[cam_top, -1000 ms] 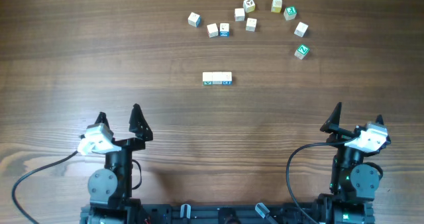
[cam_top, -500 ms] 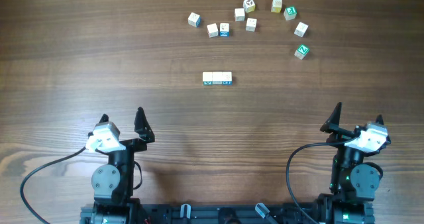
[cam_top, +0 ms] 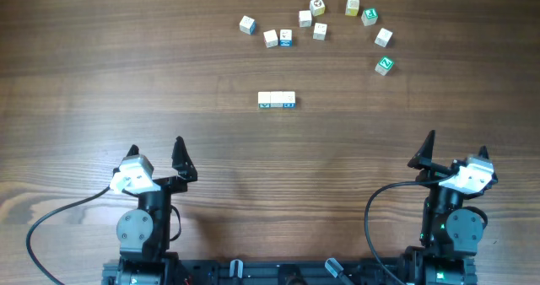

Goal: Form a horizontal line

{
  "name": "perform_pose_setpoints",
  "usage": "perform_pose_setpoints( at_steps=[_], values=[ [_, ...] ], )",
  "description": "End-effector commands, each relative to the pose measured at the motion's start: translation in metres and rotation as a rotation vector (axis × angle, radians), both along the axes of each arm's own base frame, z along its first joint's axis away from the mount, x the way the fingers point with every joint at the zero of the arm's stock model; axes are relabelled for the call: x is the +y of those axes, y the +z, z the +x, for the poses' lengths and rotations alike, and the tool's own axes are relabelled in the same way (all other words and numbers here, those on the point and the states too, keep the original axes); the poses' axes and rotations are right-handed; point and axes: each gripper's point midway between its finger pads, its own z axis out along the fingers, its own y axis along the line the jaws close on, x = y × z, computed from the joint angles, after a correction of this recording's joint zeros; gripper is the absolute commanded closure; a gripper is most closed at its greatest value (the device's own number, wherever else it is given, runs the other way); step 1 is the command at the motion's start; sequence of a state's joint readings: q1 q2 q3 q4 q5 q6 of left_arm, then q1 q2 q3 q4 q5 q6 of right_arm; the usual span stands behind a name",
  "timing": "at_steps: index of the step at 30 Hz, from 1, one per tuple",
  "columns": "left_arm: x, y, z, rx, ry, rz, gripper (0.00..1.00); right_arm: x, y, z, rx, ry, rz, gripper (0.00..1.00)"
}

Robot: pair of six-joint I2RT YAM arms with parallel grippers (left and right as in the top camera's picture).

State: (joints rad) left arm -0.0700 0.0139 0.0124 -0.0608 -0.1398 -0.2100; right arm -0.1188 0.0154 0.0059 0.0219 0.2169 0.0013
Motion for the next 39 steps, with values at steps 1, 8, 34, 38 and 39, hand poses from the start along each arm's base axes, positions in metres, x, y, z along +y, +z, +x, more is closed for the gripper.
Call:
perform_pose_setpoints(
  at_steps=[1, 8, 34, 38, 39],
  values=[
    [-0.0005, -0.0016, -0.0001, 0.001, -0.008, 0.023, 0.0, -0.0001, 0.0027, -0.0007, -0.01, 0.001, -0.009, 0.0],
    [-0.0055, -0.0024, 0.0001, 0.007, -0.042, 0.099, 0.0, -0.0002, 0.0026, -0.0007, -0.009, 0.0, -0.009, 0.0],
    [-0.0085, -0.0027, 0.0002, 0.008, -0.059, 0.097, 0.0, -0.0001, 0.0027, -0.0007, -0.01, 0.001, -0.009, 0.0],
    [-0.0085, -0.0027, 0.0002, 0.008, -0.059, 0.097, 0.0, -0.0002, 0.0027, -0.0007, -0.01, 0.0, -0.009, 0.0],
    [-0.0085, -0.0027, 0.0002, 0.008, -0.059, 0.097, 0.0, -0.0001, 0.0027, -0.0007, -0.01, 0.001, -0.009, 0.0]
  ],
)
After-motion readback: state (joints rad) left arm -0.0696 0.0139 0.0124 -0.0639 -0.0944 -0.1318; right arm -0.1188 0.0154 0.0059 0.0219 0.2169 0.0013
